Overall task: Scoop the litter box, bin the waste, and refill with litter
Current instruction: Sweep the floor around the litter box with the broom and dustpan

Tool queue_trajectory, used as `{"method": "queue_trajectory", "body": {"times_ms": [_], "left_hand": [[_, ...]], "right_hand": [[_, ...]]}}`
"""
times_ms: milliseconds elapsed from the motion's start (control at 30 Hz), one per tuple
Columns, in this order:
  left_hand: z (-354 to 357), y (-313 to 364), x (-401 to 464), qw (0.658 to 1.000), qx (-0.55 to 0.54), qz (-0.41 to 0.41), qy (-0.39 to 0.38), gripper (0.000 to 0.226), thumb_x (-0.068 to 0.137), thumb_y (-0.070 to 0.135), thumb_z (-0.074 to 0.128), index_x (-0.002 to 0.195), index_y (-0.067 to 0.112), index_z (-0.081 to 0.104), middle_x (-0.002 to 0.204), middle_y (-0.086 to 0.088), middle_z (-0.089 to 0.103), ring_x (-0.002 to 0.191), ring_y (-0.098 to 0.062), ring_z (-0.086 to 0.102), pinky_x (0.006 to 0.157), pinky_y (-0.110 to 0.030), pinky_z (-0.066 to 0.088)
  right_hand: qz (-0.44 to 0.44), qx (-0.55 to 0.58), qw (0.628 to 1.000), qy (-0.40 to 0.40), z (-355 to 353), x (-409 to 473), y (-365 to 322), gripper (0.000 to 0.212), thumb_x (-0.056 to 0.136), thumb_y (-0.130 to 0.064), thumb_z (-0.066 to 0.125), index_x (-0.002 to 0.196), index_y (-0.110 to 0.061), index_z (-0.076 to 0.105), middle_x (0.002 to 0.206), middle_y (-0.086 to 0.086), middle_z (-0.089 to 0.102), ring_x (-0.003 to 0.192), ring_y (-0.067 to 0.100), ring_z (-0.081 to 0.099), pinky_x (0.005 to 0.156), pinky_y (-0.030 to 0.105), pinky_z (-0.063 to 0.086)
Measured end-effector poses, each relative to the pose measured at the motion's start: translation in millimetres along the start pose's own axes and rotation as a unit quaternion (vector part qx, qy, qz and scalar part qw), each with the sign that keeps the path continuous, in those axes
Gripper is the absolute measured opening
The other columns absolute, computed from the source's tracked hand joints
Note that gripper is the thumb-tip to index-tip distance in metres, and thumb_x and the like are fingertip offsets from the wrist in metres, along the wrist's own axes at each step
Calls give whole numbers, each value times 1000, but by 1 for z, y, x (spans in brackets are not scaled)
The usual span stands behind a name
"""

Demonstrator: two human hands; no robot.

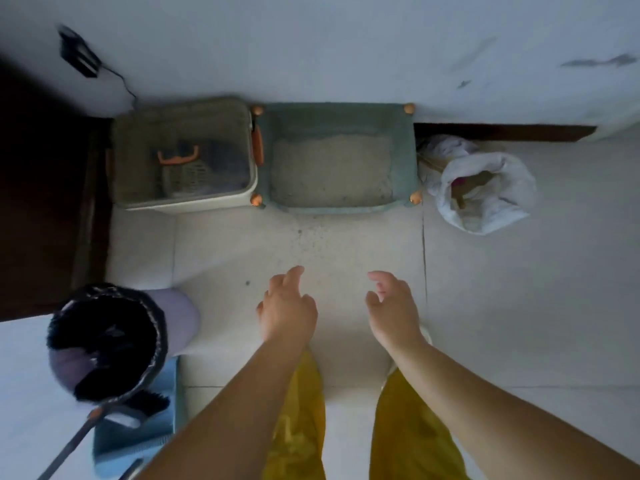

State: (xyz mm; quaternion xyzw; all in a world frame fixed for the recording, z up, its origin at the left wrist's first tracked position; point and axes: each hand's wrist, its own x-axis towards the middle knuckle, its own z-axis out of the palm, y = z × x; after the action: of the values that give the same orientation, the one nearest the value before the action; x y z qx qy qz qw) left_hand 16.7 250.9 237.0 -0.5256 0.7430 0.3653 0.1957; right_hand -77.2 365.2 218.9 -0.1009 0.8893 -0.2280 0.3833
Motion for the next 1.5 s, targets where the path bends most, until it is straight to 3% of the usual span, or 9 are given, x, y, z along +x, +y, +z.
{"method": "queue_trajectory", "body": {"times_ms": [100, 233, 433, 733, 967, 1100, 1267, 1400, 1500], "left_hand": [[-52, -14, -50, 999, -30, -20, 13, 49, 93, 14, 43, 140, 27, 36, 141, -5, 39, 119, -25, 50, 105, -38, 36], [-94, -38, -107, 994, -76, -62, 47, 47, 92, 15, 43, 137, 28, 38, 136, -6, 43, 111, -26, 54, 99, -40, 43], [-117, -84, -197, 974, -152, -124, 113, 48, 90, 13, 43, 137, 26, 42, 137, -9, 43, 114, -28, 53, 100, -42, 41], [-139, -182, -345, 897, -282, -236, 244, 51, 88, 11, 44, 135, 30, 41, 134, -11, 43, 112, -34, 53, 97, -48, 45], [-160, -287, -416, 828, -281, -324, 361, 26, 89, 12, 48, 112, 18, 56, 121, -7, 49, 112, -28, 50, 95, -44, 46], [-162, -341, -436, 811, -268, -404, 329, 24, 89, 14, 52, 113, 18, 54, 126, -7, 42, 119, -28, 43, 100, -43, 40], [-165, -429, -435, 826, -269, -409, 279, 41, 91, 19, 53, 129, 13, 40, 130, -12, 37, 124, -30, 38, 102, -41, 37], [-157, -469, -422, 842, -335, -356, 226, 48, 89, 18, 54, 134, 12, 38, 133, -10, 47, 122, -29, 49, 93, -41, 46], [-149, -490, -406, 818, -463, -279, 195, 23, 90, 10, 51, 112, 13, 55, 123, -16, 58, 113, -32, 57, 97, -45, 48]], "right_hand": [[5, -3, 999, -39, -14, -52, -41, 38, 94, -13, 43, 131, -19, 50, 131, 9, 50, 117, 22, 53, 101, 31, 41], [-19, -39, 995, -91, -25, -102, -79, 36, 93, -13, 45, 128, -15, 53, 130, 11, 53, 114, 24, 55, 87, 21, 38], [-121, -129, 970, -166, -27, -175, -112, 30, 93, -13, 48, 120, -11, 58, 125, 10, 59, 114, 26, 55, 88, 26, 42], [-277, -209, 897, -273, 17, -324, -152, 28, 90, -16, 49, 114, -16, 62, 106, 3, 61, 90, 21, 54, 74, 25, 41], [-360, -240, 839, -331, 93, -435, -195, 32, 92, -18, 51, 123, -15, 56, 118, 5, 58, 103, 22, 55, 86, 26, 43], [-383, -260, 810, -360, 151, -491, -213, 34, 93, -20, 49, 127, -15, 52, 125, 4, 57, 110, 21, 54, 89, 27, 43], [-389, -284, 792, -376, 239, -554, -229, 39, 91, -23, 52, 130, -19, 49, 128, 4, 56, 115, 22, 53, 92, 28, 42], [-392, -298, 773, -400, 282, -574, -228, 51, 89, -22, 54, 139, -28, 42, 136, 7, 44, 115, 24, 51, 90, 30, 45], [-396, -322, 763, -397, 302, -580, -223, 44, 89, -20, 50, 132, -32, 49, 137, 9, 38, 123, 27, 46, 99, 33, 45]]}}
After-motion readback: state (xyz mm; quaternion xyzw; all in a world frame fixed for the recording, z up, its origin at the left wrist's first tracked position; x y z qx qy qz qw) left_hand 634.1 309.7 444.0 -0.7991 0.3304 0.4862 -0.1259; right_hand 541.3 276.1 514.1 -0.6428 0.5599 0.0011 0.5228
